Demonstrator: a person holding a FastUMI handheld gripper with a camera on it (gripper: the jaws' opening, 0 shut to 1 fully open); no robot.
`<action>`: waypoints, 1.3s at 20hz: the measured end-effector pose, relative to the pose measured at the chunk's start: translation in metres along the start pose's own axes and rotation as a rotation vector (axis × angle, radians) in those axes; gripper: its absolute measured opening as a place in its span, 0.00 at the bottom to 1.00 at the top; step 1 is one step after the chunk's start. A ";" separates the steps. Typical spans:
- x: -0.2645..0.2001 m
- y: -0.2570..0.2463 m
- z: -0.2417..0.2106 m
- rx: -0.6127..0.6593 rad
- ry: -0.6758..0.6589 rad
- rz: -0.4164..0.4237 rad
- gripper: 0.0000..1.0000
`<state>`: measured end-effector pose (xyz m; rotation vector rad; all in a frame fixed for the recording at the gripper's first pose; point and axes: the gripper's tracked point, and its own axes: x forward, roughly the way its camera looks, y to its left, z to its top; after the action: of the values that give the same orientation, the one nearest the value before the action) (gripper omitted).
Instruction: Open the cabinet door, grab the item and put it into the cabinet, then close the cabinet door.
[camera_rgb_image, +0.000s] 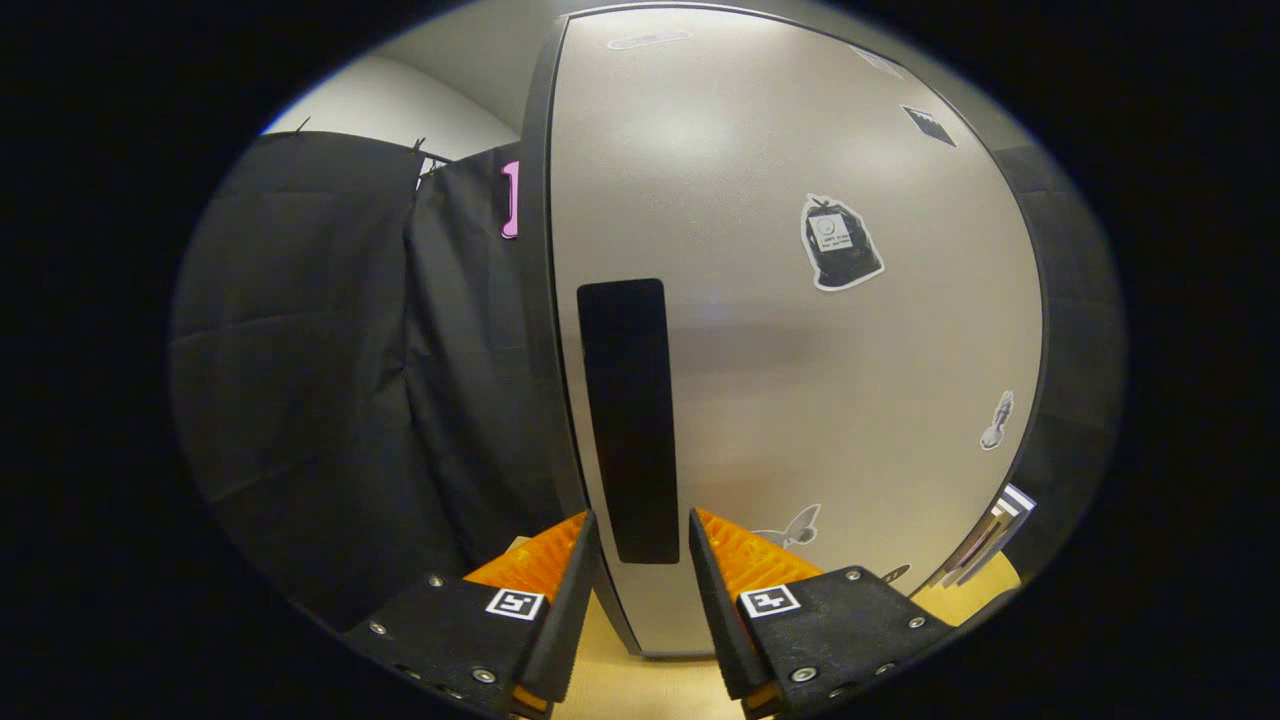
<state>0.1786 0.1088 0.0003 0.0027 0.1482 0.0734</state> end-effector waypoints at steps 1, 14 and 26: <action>0.002 0.000 0.004 -0.004 -0.009 0.001 0.54; 0.014 0.004 -0.005 -0.062 0.044 0.059 0.31; -0.051 0.002 -0.014 -0.067 0.017 0.188 0.31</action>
<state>0.1261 0.1070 -0.0056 -0.0510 0.1622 0.2665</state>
